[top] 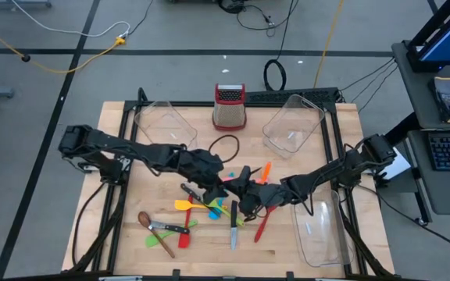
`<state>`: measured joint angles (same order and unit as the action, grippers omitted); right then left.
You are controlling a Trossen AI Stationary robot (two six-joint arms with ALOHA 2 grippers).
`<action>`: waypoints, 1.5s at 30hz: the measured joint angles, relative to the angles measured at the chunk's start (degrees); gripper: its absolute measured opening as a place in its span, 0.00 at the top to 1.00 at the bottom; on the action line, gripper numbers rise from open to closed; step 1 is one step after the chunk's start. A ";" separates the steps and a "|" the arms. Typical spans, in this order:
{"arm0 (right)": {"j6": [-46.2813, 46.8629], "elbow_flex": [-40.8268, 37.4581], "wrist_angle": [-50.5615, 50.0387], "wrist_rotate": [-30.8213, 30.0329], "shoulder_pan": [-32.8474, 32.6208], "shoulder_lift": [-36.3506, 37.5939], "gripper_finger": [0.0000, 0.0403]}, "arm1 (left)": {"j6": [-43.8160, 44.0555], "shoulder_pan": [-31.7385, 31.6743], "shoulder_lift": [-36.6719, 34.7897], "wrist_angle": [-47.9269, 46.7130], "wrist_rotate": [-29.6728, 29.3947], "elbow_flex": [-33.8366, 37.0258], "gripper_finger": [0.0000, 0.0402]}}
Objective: Pick & Place Kitchen Items
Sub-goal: Put the right black knife into the top left transparent bin
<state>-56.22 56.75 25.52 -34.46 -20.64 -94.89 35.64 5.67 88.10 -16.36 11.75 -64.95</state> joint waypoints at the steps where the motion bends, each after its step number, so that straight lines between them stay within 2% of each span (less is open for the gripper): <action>1: 0.01 0.00 -0.02 0.03 0.00 0.00 0.84 | -0.19 -0.02 0.18 -0.24 -0.18 0.01 0.38; 6: 2.26 0.02 -0.89 1.24 0.03 0.00 0.84 | -0.40 -0.55 1.21 -0.69 -0.55 -0.14 0.39; 10: 3.06 0.00 -0.88 1.50 0.09 0.00 0.84 | -1.80 -0.50 1.81 0.04 -1.67 -0.17 0.47; 14: 3.24 -0.02 -1.31 1.51 0.09 0.00 0.84 | -2.34 -0.52 2.36 0.43 -1.30 -0.26 0.62; 20: 6.84 -0.02 -2.27 0.76 0.17 0.00 0.84 | -3.57 -0.57 2.34 0.19 -1.40 -0.26 0.93; 27: 9.02 -0.02 -2.18 1.45 -0.03 0.00 0.78 | -4.41 -0.13 2.34 -2.28 -1.69 -0.24 0.93; 35: 8.42 -0.02 -2.19 -7.98 -1.63 0.02 0.68 | -2.18 2.04 2.31 -13.49 -12.71 -0.15 0.93; 38: 8.90 -0.02 -2.16 -11.48 -2.47 0.02 0.64 | -0.18 2.94 2.34 -16.83 -19.31 -0.13 0.93; 41: 9.01 -0.02 -2.17 -17.62 -3.43 0.02 0.61 | 1.38 4.09 2.25 -19.10 -26.78 -0.15 0.93; 45: 9.17 -0.02 -2.21 -24.77 -4.69 0.02 0.59 | 1.71 5.66 1.84 -18.86 -36.93 -0.15 0.93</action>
<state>-47.05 56.73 23.31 -59.23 -25.33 -94.87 37.35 11.33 89.94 -35.22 -25.19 -65.10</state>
